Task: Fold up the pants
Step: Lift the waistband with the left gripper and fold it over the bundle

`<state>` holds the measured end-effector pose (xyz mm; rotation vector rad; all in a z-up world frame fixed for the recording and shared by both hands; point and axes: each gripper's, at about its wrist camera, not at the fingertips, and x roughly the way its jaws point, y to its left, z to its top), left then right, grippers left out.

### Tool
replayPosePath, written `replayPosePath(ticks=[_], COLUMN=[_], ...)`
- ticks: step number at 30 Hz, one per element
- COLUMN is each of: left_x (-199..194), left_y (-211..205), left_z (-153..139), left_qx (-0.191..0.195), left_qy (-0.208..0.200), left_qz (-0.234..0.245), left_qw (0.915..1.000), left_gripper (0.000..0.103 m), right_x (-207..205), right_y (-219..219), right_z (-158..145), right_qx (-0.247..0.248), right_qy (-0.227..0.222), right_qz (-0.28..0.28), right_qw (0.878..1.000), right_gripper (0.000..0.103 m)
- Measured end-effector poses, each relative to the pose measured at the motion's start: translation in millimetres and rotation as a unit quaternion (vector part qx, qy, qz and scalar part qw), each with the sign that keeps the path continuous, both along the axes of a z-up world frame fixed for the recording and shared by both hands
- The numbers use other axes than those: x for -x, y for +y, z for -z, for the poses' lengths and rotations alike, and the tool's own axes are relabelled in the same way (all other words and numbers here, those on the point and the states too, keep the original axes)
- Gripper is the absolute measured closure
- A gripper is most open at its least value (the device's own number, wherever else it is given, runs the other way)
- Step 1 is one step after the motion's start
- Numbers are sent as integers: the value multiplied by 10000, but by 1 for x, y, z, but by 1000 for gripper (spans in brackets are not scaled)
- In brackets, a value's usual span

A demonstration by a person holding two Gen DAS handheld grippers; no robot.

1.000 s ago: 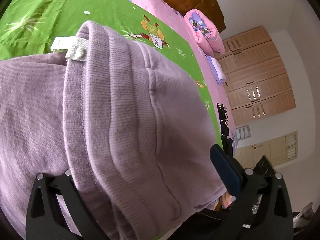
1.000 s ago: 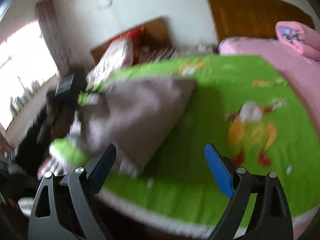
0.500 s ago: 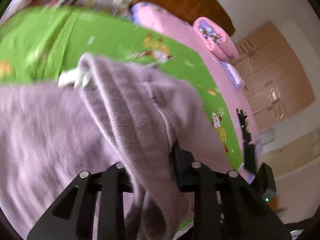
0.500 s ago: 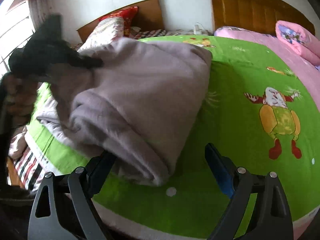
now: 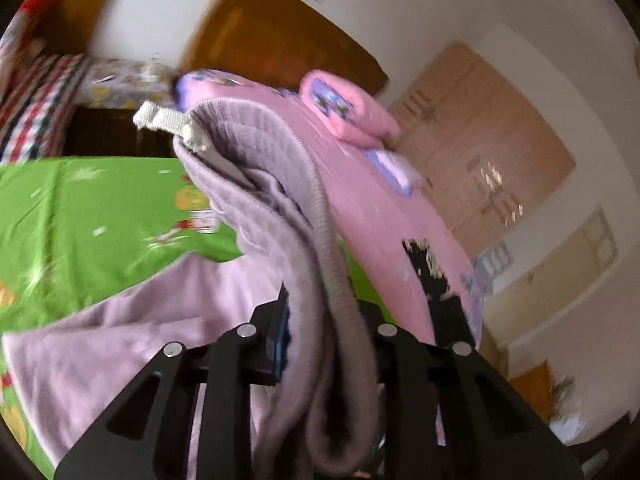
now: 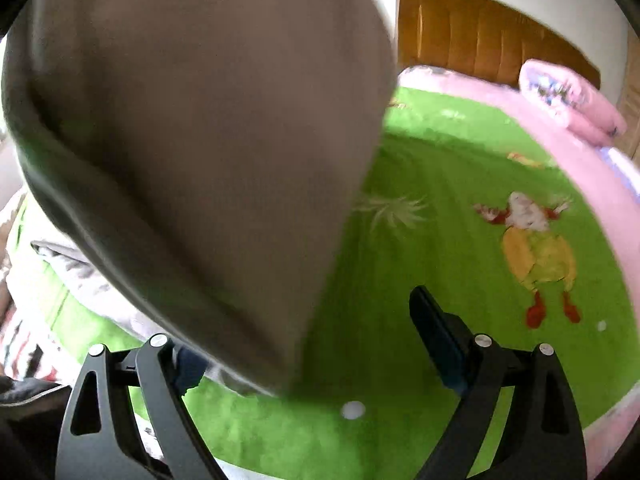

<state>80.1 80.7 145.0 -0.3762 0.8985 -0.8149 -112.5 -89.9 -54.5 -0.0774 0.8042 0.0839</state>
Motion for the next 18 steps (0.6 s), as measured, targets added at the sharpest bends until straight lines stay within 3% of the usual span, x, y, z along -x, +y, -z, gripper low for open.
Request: replayPosePath(ticks=[2,4,6,9,10,11,14,18], left_x=[10,27,45,60,69,74,70,61], left_y=[61,128,188,227,236,239,228,222], left_z=[17,58,125,217,235,238,220,198], left_qx=[262,535,742,956,1576,1793,1278,924], left_qy=[104,350,838,1514,1323,1234,960,909], left_qz=[-498,-1104,-1735,-2134,-2119,-2142,-2221,-2129], left_qw=[9984,9918,9784,9604,9554,9522,9618,9684], left_gripper=[81,81,81,81,81,81,81,81], right_x=[5,13,13,7,6,5,4,10], right_y=[2,9,19,26,26,26,23,27], right_z=[-3,-8,-4,6,7,6,7,4], right_qx=[250,558,774,777,813,852,852,884], right_qy=[-211,-501,-500,-383,-379,-388,-355,-364], right_qz=[-71,-226,-445,-635,-670,-716,-701,-691], right_qw=[9994,9969,9947,9942,9937,9930,9933,9930], right_gripper=[14,14,13,12,12,12,12,12])
